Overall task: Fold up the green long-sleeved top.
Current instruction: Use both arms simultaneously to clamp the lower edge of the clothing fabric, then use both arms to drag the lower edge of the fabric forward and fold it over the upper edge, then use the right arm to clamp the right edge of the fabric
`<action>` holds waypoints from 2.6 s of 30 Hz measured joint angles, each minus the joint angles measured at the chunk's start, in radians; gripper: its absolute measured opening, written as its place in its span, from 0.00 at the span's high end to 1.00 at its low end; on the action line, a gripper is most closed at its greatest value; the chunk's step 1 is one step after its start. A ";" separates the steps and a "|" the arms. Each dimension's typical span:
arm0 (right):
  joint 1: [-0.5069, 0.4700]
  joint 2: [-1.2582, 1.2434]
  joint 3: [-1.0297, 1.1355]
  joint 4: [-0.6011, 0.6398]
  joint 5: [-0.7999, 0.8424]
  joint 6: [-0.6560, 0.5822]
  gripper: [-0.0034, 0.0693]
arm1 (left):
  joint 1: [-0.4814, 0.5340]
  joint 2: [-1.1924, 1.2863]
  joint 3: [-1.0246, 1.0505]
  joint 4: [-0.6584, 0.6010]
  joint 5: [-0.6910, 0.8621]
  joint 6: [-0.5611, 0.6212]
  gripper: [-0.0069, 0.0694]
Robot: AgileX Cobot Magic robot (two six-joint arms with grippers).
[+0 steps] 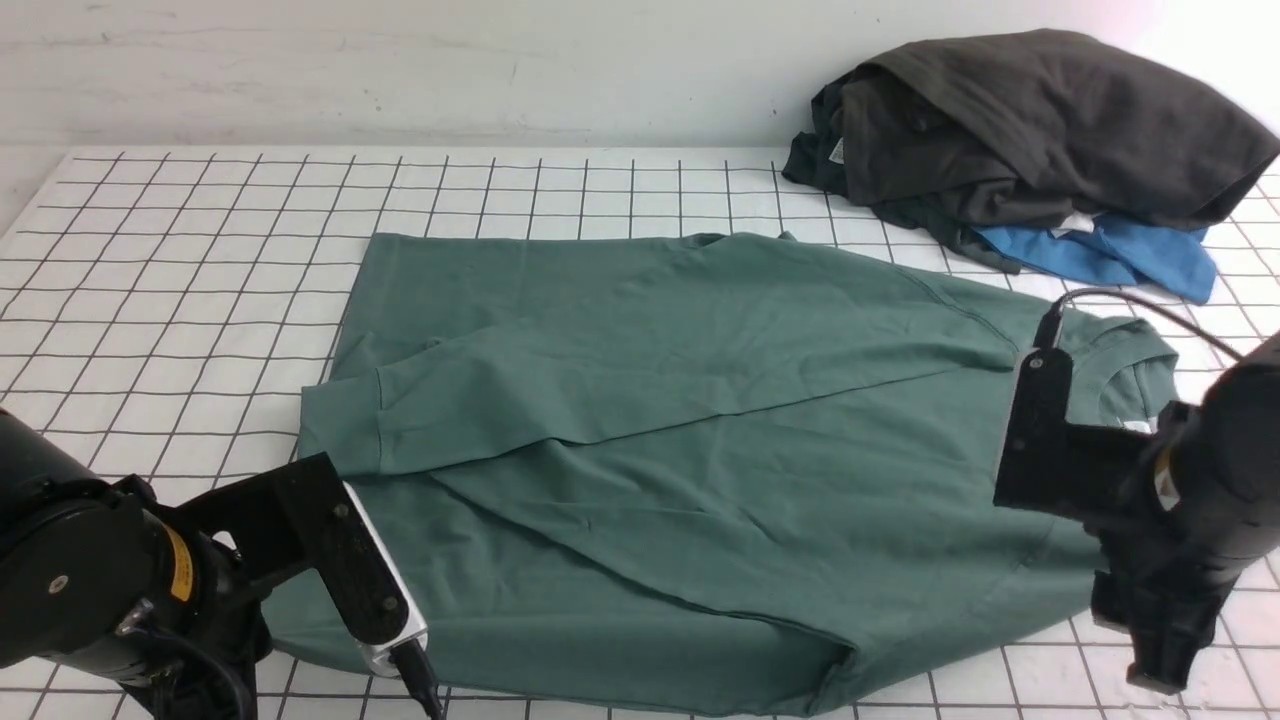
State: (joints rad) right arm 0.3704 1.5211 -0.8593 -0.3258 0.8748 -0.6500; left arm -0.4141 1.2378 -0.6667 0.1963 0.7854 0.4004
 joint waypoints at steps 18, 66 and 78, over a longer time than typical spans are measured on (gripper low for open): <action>-0.164 0.214 -0.006 -0.150 -0.240 0.079 0.89 | 0.000 -0.027 0.001 0.000 0.000 -0.017 0.91; -0.104 0.986 -1.367 0.766 0.131 -0.086 0.97 | 0.251 1.295 -1.871 -0.368 0.454 -0.159 0.88; -0.147 1.005 -1.365 0.805 -0.498 0.095 0.97 | 0.252 1.162 -1.824 -0.420 0.461 -0.096 0.92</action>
State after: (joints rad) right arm 0.2235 2.5256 -2.2243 0.4794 0.3764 -0.5552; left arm -0.1619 2.4003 -2.4906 -0.2240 1.2465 0.3041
